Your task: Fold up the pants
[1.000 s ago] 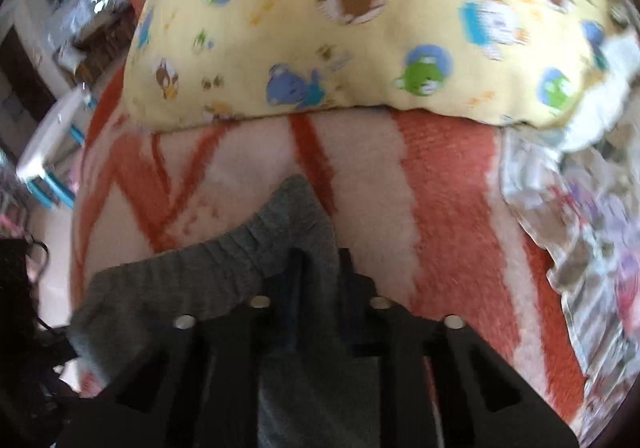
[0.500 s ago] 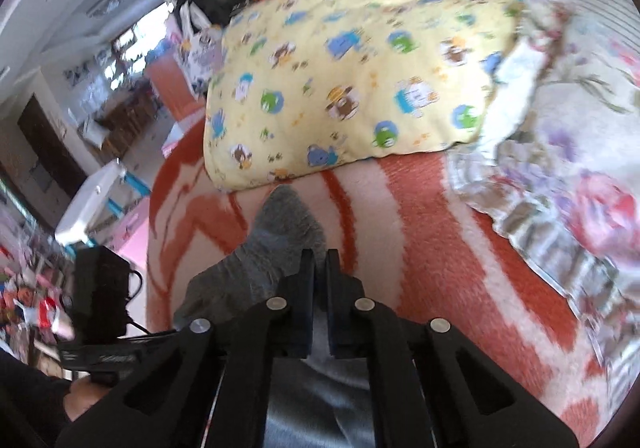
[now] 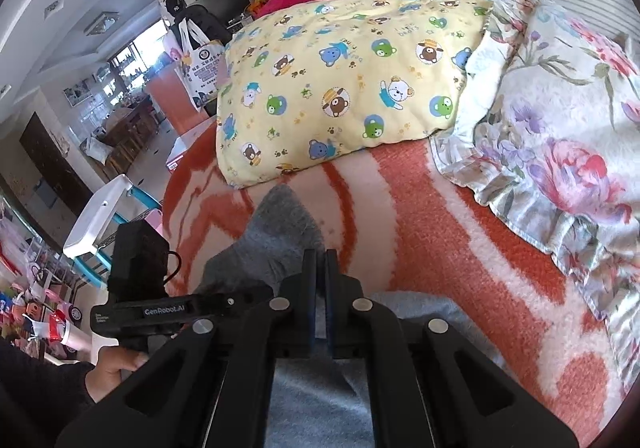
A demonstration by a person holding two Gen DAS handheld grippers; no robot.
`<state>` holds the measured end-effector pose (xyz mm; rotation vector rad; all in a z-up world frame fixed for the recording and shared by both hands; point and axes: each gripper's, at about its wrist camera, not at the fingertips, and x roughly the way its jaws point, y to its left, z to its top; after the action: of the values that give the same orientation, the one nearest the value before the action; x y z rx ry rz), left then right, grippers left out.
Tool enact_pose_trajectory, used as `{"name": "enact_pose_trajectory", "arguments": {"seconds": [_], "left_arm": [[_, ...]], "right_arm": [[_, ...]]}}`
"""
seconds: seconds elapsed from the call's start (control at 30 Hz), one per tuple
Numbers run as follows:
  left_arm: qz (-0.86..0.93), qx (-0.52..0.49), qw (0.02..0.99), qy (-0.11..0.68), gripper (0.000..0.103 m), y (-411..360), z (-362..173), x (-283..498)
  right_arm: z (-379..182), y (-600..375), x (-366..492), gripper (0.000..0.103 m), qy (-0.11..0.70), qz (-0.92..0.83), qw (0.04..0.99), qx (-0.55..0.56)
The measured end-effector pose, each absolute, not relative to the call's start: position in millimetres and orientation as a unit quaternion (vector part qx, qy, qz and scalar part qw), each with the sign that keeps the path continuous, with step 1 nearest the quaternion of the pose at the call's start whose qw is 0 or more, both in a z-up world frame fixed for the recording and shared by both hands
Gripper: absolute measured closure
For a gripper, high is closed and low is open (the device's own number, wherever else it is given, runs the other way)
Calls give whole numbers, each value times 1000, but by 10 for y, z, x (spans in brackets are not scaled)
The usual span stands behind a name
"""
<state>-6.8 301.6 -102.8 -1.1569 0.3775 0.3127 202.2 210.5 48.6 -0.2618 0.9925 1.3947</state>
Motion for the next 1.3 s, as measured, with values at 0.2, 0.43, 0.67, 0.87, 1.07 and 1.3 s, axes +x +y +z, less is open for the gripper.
{"name": "enact_pose_trajectory", "arguments": {"seconds": [0.2,0.43,0.67,0.87,1.07,1.3], "left_arm": [[106,-509,839,158,90,2714,-684,-64],[44,-484,858,164,90,2177,-353,30],[-26,-456,868,195,90,1448,-193,130],[-73,-433,870,225,90,822,-121,242],[-110,-401,873,255,90,239,-78,353],[-142,-362,873,293,90,-383,-75,497]], "right_arm": [[553,1753,2107,99,443,589,672,-68],[758,1050,2124,99,434,554,711,1],[873,205,2079,99,426,509,745,64],[883,-525,2014,99,421,471,767,116],[842,-1181,1926,99,414,435,782,166],[836,-1839,1828,99,398,399,801,202]]}}
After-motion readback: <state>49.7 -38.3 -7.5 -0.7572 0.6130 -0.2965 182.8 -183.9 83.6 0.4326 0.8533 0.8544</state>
